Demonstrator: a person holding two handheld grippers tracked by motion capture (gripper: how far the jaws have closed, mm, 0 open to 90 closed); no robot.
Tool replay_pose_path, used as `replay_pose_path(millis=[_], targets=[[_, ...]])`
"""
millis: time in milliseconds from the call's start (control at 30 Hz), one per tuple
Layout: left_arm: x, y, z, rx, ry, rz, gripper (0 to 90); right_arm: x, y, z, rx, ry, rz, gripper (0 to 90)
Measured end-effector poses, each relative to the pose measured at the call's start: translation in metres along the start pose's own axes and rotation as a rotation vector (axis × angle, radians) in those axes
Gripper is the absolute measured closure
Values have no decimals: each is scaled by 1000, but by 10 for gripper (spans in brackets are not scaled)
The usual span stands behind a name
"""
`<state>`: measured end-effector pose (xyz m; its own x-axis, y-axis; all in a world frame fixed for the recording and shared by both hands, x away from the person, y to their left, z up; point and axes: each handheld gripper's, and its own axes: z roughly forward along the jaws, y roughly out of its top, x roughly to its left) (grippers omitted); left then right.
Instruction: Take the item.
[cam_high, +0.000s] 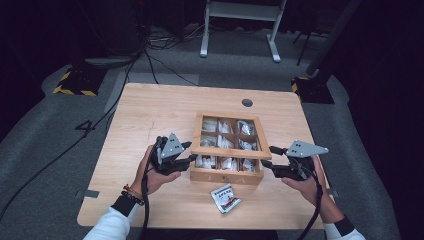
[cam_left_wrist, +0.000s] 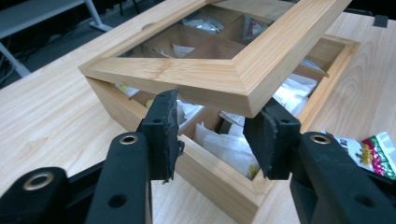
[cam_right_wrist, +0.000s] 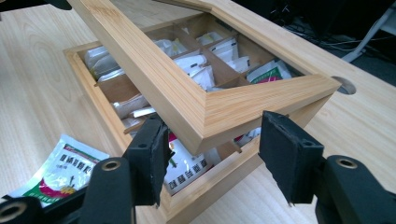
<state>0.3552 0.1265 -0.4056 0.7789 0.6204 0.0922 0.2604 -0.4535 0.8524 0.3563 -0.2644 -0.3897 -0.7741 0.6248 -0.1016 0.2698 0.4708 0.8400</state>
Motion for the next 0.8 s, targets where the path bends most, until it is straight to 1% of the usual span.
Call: replay_pose_path(millis=[133, 233, 433, 500, 633, 700, 800], targets=[[-1, -3, 1, 17, -10, 5, 532, 2, -5, -2, 1, 23, 10, 432], [-2, -5, 2, 24, -15, 4, 523, 4, -8, 0, 3, 24, 13, 429], [-2, -9, 4, 39, -46, -3, 483, 4, -13, 3, 23, 33, 18, 411], [-2, -10, 5, 44, -61, -5, 450, 4, -14, 4, 34, 39, 29, 407], [-4, -12, 7, 60, -62, 7, 427, 6, -18, 7, 49, 41, 21, 403], [-4, -13, 8, 64, -67, 5, 425, 7, -20, 8, 47, 36, 15, 401], [-4, -15, 9, 71, -71, 7, 423, 7, -22, 9, 50, 40, 25, 401]])
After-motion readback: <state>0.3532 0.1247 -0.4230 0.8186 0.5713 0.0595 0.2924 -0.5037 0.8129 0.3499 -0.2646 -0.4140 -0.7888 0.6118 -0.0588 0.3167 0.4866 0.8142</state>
